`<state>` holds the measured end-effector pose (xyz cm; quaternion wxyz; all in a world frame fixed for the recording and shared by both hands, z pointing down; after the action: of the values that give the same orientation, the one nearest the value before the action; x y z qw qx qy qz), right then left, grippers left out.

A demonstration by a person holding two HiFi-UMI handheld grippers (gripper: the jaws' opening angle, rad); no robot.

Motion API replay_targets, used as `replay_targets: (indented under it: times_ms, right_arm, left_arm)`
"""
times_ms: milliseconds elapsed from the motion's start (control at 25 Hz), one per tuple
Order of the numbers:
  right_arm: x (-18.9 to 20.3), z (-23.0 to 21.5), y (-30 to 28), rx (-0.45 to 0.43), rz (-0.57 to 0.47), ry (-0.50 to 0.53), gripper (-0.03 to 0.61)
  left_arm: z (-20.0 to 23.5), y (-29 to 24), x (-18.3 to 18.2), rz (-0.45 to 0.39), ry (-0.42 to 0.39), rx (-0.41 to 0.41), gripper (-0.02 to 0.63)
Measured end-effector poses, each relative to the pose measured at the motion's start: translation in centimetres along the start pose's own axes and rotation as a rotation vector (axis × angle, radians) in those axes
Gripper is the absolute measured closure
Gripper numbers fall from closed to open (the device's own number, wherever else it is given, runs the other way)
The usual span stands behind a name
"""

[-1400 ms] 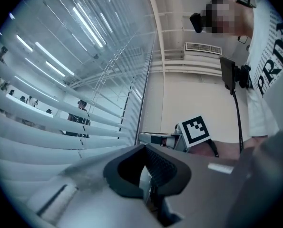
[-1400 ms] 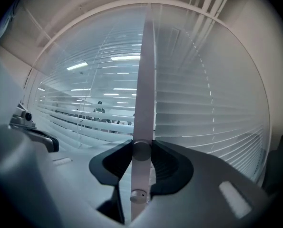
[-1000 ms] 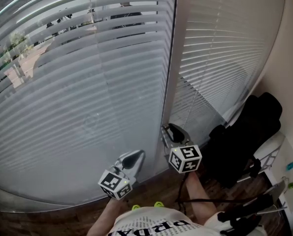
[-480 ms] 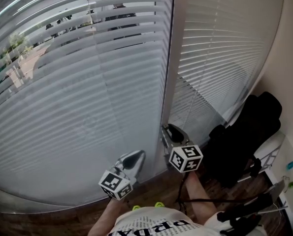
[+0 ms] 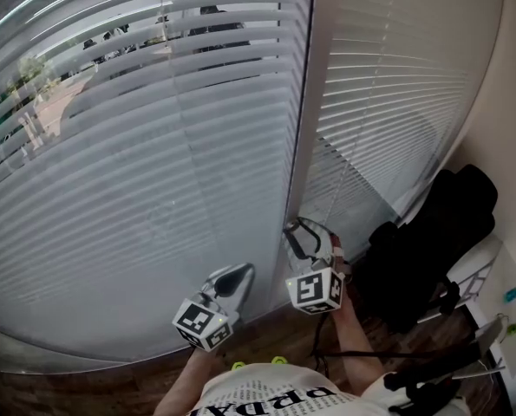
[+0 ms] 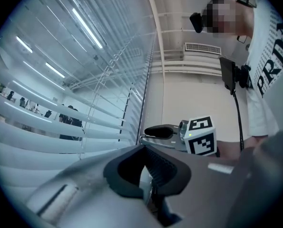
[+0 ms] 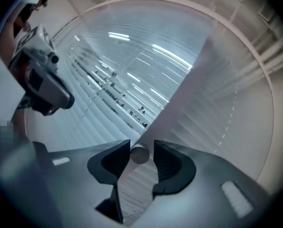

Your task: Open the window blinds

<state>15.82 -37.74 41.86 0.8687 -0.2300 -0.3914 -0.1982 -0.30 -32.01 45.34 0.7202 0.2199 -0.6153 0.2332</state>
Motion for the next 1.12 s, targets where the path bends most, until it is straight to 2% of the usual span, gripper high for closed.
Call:
replay_targets:
  times_ms: [120, 280, 400, 640, 1120]
  right_arm:
    - [0.22, 0.36, -0.35, 0.008, 0.049, 0.108, 0.417]
    - [0.51, 0.52, -0.86, 0.012, 0.063, 0.162, 0.442]
    - [0.56, 0.55, -0.85, 0.015, 0.058, 0.165, 0.443]
    - [0.53, 0.62, -0.84, 0.022, 0.049, 0.137, 0.443]
    - [0.68, 0.16, -0.69, 0.014, -0.017, -0.069, 0.443]
  left_arm:
    - [-0.06, -0.14, -0.06, -0.001, 0.0, 0.003, 0.621]
    - [0.09, -0.3, 0.03, 0.001, 0.0, 0.003, 0.621]
    - [0.21, -0.39, 0.01, 0.0, 0.0, 0.0, 0.621]
    - [0.24, -0.61, 0.11, 0.003, 0.003, 0.002, 0.621]
    - [0.27, -0.79, 0.14, 0.006, 0.003, 0.009, 0.621]
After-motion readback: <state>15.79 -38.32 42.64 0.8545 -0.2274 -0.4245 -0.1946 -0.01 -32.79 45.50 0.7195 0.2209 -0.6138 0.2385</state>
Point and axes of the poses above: the fingertips, and each gripper's own axes: y backward along the fingers, z to its left, x out of its underside, the point moved 7 cm from there along y, backward along the fingers, and after that the axes turned 14 degrees about -x, right-handed, at the moved point
